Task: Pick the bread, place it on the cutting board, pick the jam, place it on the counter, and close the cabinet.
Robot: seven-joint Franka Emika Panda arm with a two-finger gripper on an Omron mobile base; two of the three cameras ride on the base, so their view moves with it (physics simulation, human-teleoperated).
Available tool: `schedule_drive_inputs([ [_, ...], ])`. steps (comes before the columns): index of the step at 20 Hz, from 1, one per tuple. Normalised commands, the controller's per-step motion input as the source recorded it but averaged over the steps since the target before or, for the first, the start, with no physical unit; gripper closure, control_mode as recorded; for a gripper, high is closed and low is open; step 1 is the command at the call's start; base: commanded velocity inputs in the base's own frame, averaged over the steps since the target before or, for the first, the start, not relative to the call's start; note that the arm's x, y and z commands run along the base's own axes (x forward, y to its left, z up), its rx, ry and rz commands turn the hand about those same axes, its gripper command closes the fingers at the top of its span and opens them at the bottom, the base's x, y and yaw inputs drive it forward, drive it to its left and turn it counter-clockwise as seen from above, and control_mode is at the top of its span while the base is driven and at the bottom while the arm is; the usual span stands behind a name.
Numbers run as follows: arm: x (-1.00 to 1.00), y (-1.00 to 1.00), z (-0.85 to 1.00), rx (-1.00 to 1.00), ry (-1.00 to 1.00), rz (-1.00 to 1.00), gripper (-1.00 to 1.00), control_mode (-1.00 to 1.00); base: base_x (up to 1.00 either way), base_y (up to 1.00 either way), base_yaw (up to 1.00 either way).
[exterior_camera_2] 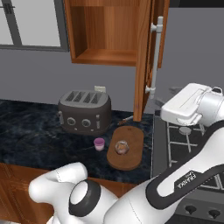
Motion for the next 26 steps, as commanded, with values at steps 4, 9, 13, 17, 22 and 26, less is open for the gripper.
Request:
schedule_drive_inputs([
  [4, 0.0, 0.11, 0.0, 0.0, 0.0, 0.01, -1.0, -1.0, 0.0, 0.0, 0.0],
  [9, 0.0, 0.15, 0.0, 0.0, 0.0, 0.01, -1.0, -1.0, 0.0, 0.0, 0.0],
  [13, 0.0, 0.19, 0.0, 0.0, 0.0, 0.0, -1.0, -1.0, 0.0, 0.0, 0.0],
  [17, 0.0, 0.19, 0.0, 0.0, 0.0, 0.0, -1.0, -1.0, 0.0, 0.0, 0.0],
  [22, 0.0, 0.17, 0.0, 0.0, 0.0, 0.0, -1.0, -1.0, 0.0, 0.0, 0.0],
  [26, 0.0, 0.13, 0.0, 0.0, 0.0, 0.0, -1.0, -1.0, 0.0, 0.0, 0.0],
])
